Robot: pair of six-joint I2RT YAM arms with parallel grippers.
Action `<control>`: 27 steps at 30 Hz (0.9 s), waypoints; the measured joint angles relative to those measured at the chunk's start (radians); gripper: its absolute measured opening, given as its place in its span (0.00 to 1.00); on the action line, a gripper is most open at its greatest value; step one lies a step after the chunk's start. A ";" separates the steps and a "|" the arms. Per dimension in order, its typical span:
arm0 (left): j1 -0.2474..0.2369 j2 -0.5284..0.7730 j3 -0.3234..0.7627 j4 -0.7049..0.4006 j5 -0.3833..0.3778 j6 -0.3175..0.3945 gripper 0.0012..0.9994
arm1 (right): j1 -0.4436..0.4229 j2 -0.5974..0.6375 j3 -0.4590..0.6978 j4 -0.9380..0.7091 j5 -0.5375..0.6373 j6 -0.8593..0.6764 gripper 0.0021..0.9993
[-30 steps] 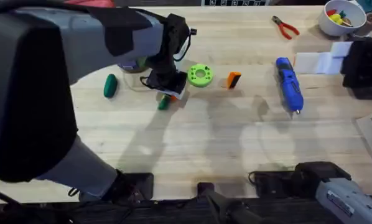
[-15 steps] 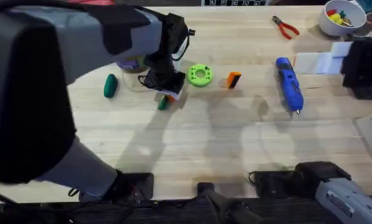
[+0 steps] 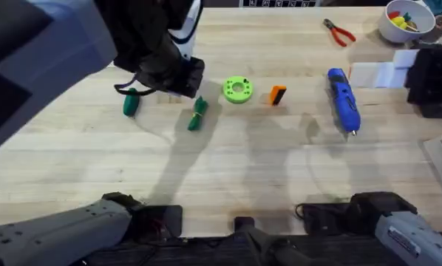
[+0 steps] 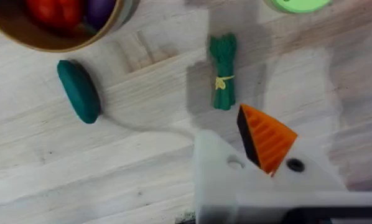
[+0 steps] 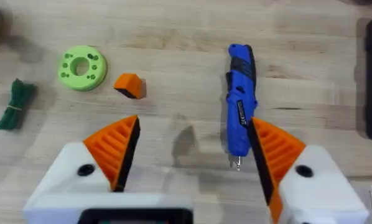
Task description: Pick up the gripper from the table and insert it into the empty holder that is missing its gripper. Then pick up a screw, insert it into the mounting hole, and use the screwdriver to tighten it. Finally, clean up the table by picking up the vegetable and placing it into the bucket.
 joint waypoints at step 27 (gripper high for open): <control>0.152 -0.139 0.000 0.001 -0.049 0.001 0.99 | 0.000 0.000 0.000 -0.059 0.000 0.000 0.99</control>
